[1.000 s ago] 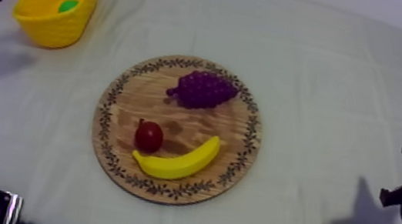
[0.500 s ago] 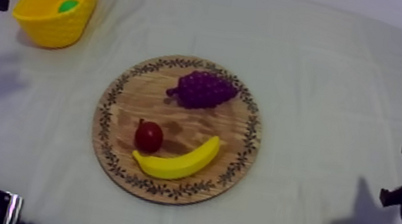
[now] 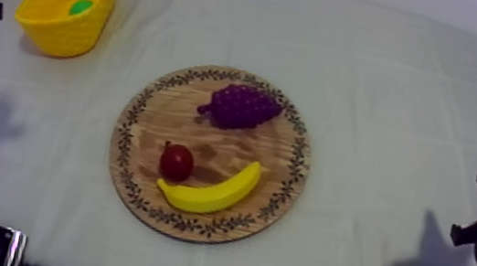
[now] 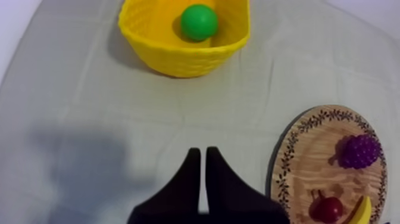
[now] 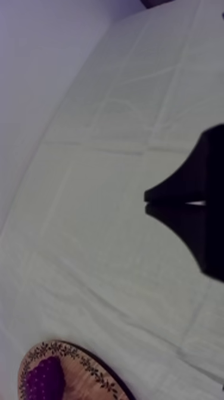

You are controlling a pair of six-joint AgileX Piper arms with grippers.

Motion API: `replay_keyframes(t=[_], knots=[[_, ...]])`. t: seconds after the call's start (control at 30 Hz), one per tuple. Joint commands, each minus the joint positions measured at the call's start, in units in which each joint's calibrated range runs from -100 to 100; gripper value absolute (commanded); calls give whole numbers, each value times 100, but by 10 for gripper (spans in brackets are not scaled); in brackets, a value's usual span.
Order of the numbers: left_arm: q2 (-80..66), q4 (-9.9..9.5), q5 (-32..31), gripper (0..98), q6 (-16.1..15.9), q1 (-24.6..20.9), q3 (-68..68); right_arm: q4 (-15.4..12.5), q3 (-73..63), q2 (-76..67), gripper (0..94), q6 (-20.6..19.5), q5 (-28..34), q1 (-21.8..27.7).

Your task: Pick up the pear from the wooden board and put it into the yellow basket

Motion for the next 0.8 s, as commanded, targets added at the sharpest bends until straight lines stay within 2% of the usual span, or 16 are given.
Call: replay_keyframes(t=[0.0, 0.2, 0.37, 0.63, 0.77], knots=[[-448, 1, -156, 2, 53, 23, 348, -1, -2, -3, 4, -24, 2, -2], [-1353, 91, -639, 1, 214, 91, 1110, -1, -2, -3, 4, -24, 2, -2], [-2075, 382, -1196, 1, -226, 129, 1847, -1, -2, -3, 4, -21, 2, -2], [-3096, 480, -1655, 1, -588, 162, 2669, -1, -2, -3, 4, -19, 2, -2], [-3635, 670, -1678, 1, -975, 86, 2975, -1, -2, -3, 4, -19, 2, -2]])
